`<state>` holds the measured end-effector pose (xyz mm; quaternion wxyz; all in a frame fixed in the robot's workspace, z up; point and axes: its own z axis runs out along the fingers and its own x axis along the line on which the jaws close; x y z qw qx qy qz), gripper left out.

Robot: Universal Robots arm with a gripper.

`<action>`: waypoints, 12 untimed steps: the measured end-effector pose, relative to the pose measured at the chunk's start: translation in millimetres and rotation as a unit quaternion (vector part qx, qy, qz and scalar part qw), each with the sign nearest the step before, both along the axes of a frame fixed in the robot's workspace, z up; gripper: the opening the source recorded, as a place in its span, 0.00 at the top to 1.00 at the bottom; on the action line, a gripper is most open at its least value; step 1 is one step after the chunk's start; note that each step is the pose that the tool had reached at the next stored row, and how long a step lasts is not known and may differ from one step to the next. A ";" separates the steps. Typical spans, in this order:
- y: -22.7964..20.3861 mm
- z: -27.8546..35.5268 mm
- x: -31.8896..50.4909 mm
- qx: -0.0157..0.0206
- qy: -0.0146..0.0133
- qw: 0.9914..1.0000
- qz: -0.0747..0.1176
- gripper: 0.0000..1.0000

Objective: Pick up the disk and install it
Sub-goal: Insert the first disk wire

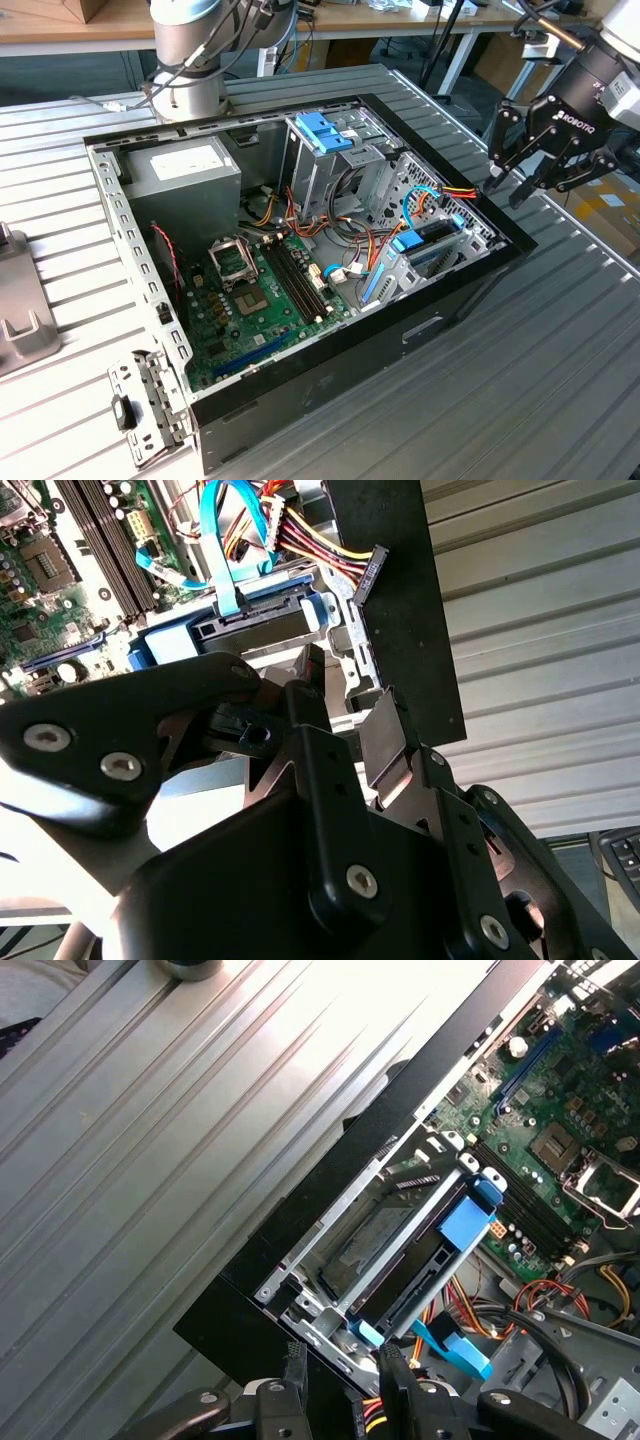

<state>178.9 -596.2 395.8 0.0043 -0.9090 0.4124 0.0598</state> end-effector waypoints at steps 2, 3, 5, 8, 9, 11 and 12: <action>0.0 -0.5 0.2 0.000 0.000 1.000 0.000 0.58; 0.0 -0.7 0.3 0.000 0.000 1.000 0.000 0.58; 0.0 -1.1 0.4 0.000 0.000 1.000 0.000 0.58; 0.0 -1.8 0.6 0.000 0.000 1.000 0.000 0.58; 0.0 -2.1 0.7 0.000 0.000 1.000 0.000 0.58; 0.0 -2.5 0.7 0.000 0.000 1.000 0.000 0.58; 0.0 -2.6 0.7 0.000 0.000 1.000 0.000 0.58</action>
